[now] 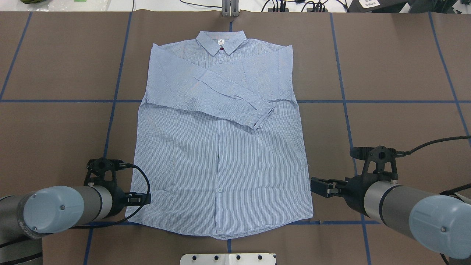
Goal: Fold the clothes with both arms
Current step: 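Grasp the shirt hem corners with both grippers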
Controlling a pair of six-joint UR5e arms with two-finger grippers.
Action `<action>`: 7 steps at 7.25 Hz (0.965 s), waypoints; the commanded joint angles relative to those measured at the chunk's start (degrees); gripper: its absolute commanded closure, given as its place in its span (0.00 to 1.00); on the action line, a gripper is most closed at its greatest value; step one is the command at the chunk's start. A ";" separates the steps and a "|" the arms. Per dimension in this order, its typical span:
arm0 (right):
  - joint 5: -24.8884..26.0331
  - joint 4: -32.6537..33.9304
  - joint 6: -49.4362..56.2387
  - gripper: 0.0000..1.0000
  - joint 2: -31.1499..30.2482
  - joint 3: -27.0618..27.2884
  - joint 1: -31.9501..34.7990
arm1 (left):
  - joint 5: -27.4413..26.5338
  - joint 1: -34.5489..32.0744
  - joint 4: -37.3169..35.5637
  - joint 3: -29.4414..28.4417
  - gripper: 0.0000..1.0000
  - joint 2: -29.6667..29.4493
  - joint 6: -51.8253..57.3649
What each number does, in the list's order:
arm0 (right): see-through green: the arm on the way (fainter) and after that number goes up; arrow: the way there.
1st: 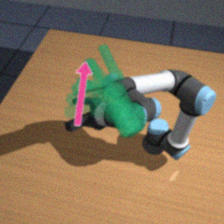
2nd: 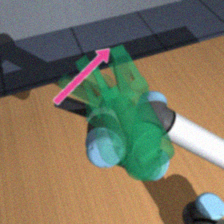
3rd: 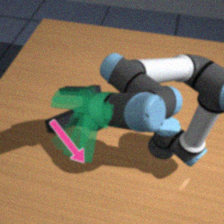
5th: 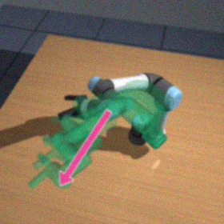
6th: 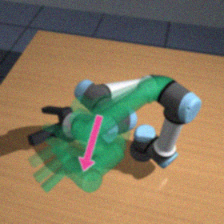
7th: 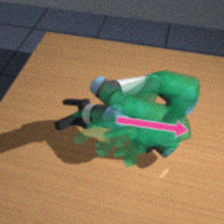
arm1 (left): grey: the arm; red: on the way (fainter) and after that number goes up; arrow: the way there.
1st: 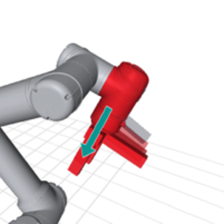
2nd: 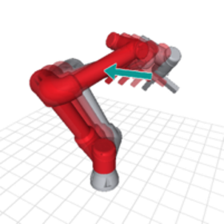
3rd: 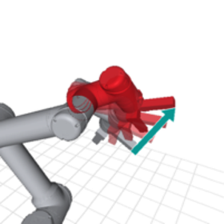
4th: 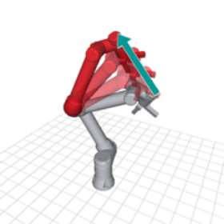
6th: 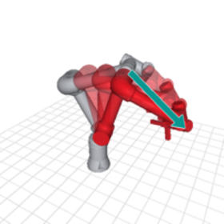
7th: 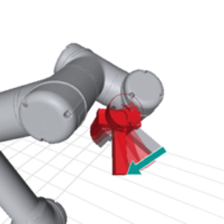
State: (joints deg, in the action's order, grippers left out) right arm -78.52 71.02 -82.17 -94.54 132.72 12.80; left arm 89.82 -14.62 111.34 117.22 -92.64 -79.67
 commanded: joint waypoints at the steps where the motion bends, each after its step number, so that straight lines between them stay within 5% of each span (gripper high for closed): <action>1: 0.29 0.00 -0.01 0.00 0.05 -0.26 -0.14 | -0.09 1.60 0.02 -0.50 0.46 -0.08 -8.86; 7: 1.52 0.00 -0.01 0.00 0.32 -0.79 -1.11 | 0.09 2.84 -0.24 0.38 0.46 1.94 -8.66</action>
State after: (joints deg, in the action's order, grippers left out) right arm -77.16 70.98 -82.18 -94.26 132.01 11.91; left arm 89.90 -11.89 111.17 117.52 -91.08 -88.56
